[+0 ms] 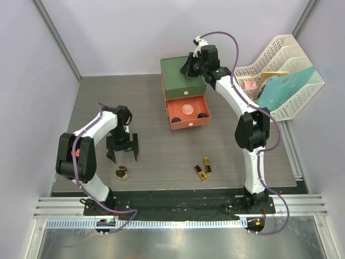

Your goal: Organize the makeup

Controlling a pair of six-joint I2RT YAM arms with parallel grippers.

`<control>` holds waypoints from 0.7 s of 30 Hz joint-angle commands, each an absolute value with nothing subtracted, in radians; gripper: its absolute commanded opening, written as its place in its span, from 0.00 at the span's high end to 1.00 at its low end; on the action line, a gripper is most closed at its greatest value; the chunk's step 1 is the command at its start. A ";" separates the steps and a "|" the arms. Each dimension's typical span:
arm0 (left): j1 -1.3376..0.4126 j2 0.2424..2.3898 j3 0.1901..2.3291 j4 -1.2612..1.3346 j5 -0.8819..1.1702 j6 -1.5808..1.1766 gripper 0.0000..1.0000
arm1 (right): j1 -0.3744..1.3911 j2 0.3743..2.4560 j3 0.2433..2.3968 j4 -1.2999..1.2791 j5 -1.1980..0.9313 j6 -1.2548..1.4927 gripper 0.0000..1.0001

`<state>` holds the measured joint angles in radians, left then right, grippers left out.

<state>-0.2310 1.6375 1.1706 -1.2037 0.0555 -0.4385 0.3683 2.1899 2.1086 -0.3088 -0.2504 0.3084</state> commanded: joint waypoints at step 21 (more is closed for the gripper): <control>-0.190 1.839 0.937 -1.051 0.239 -0.451 0.86 | 0.379 2.243 2.014 -0.580 -0.267 0.268 0.98</control>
<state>-0.1947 1.8080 0.9295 -1.1000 0.2111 -0.4561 0.3679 2.1822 2.0888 -0.2874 -0.2565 0.2913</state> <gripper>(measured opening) 0.552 0.017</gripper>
